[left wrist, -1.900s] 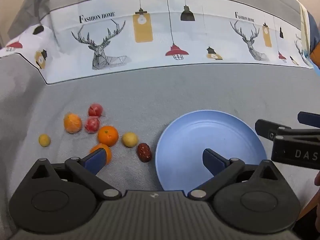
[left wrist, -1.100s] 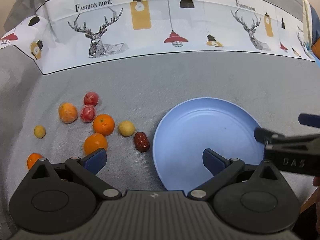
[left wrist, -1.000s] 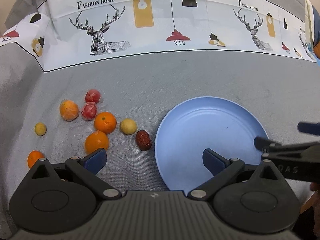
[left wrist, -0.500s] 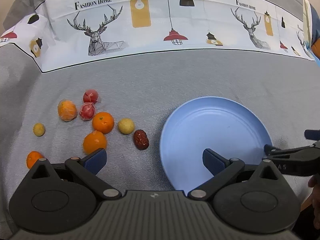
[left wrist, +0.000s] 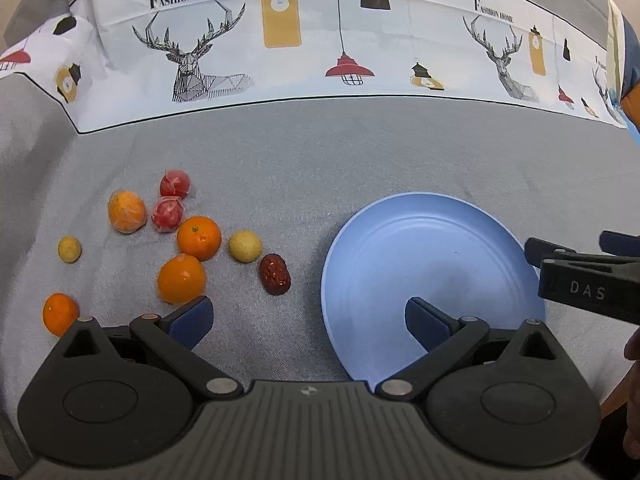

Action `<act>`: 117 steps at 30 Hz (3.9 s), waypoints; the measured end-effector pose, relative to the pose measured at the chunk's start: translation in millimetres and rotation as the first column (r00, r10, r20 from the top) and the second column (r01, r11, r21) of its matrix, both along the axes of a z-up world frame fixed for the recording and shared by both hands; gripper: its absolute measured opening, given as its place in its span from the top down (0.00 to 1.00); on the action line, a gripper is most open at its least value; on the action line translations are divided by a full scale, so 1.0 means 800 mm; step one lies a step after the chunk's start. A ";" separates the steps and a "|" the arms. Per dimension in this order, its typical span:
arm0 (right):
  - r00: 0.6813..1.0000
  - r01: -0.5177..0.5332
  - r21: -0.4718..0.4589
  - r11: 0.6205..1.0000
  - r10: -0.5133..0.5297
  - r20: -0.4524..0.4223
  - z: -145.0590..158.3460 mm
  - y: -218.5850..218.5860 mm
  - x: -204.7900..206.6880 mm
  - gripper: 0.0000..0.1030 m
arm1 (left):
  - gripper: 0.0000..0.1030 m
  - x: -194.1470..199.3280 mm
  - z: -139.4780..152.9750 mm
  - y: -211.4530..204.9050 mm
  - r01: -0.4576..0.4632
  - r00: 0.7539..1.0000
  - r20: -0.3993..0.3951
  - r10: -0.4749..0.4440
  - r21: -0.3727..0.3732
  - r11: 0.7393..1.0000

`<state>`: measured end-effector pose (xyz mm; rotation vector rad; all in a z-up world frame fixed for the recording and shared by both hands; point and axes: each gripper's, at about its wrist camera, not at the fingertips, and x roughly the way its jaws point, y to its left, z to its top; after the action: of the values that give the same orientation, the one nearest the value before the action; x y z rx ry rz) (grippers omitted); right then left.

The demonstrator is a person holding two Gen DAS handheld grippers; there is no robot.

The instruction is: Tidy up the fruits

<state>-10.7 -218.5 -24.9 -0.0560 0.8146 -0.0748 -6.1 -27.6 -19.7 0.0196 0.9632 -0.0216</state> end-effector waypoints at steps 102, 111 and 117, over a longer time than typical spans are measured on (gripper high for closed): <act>0.861 -0.508 0.041 0.860 0.505 0.070 -0.027 0.220 0.019 0.55 | 0.46 0.083 -0.001 0.161 -0.116 0.977 -0.197 0.087 -0.142 0.983; 0.845 -0.534 -0.026 0.845 0.533 -0.035 -0.065 0.246 0.050 0.72 | 0.46 0.094 -0.013 0.147 -0.093 0.973 -0.221 0.073 -0.080 0.992; 0.839 -0.543 -0.018 0.839 0.542 -0.049 -0.069 0.248 0.050 0.80 | 0.46 0.097 -0.025 0.134 -0.051 0.969 -0.244 0.042 -0.031 0.998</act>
<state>29.6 -20.2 -80.4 -0.3197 0.8138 0.4562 71.7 79.4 -39.9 -0.0414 1.2081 0.0017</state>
